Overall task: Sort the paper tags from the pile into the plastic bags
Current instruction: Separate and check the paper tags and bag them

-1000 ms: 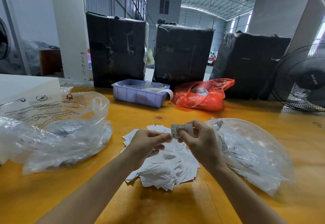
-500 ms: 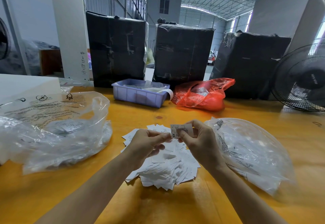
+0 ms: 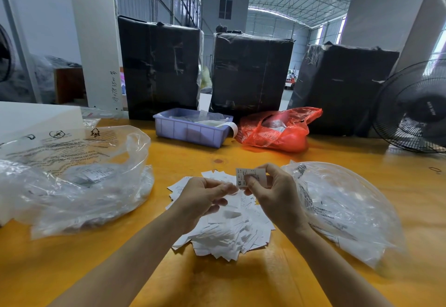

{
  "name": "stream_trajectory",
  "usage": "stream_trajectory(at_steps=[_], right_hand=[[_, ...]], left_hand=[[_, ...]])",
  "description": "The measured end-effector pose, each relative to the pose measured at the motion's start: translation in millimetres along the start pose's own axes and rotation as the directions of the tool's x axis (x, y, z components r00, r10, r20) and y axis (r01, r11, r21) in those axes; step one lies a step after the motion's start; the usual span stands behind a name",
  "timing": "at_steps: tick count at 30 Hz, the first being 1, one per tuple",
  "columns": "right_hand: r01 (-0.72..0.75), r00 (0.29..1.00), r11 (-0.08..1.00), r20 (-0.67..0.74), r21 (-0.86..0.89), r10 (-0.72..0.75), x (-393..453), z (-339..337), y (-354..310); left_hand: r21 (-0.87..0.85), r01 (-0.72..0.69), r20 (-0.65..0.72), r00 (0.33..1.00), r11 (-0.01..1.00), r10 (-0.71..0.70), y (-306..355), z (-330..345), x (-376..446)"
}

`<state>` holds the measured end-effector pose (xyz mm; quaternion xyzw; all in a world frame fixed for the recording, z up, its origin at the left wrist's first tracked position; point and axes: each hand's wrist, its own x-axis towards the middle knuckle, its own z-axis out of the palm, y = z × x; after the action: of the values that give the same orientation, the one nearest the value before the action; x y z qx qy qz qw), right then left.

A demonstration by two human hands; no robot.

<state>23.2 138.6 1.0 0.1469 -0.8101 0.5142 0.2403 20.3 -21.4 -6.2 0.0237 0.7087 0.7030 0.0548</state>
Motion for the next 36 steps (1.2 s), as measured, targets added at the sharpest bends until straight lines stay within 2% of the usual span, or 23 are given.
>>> stream_trajectory(at_steps=[10,14,17,19,22,25,29,33,36], right_hand=[[0.039,0.999,0.998,0.007,-0.043,-0.038,0,0,1],[0.058,0.997,0.997,0.053,-0.057,-0.055,0,0,1],[0.02,0.994,0.999,0.108,-0.032,-0.017,1,-1,2],[-0.056,0.984,0.997,0.174,0.049,0.047,2,-2,2],[-0.218,0.941,0.965,0.294,0.147,0.167,3,-5,3],[-0.267,0.892,0.963,0.387,0.033,0.234,5,-7,5],[-0.332,0.789,0.941,0.525,-0.071,0.318,4,-4,3],[-0.351,0.78,0.935,0.541,-0.038,0.315,1,0,1],[-0.335,0.801,0.942,0.523,-0.01,0.29,0,1,-1]], left_hand=[[-0.004,-0.005,0.021,1.0,1.0,0.005,0,1,0],[-0.013,-0.002,0.009,1.0,1.0,0.002,0,0,1],[-0.01,-0.004,-0.017,1.0,1.0,0.004,-1,0,1],[0.002,-0.016,-0.03,0.999,1.0,0.016,-1,-1,2],[0.036,-0.042,-0.033,0.999,0.998,0.044,-2,-2,2],[0.103,-0.071,-0.039,0.996,0.992,0.076,-2,-3,3],[0.187,-0.079,0.013,0.997,0.979,0.078,-4,-1,2],[0.108,-0.043,0.014,0.999,0.993,0.042,-6,4,2],[-0.057,0.001,-0.059,0.998,0.998,-0.004,-6,7,3]])
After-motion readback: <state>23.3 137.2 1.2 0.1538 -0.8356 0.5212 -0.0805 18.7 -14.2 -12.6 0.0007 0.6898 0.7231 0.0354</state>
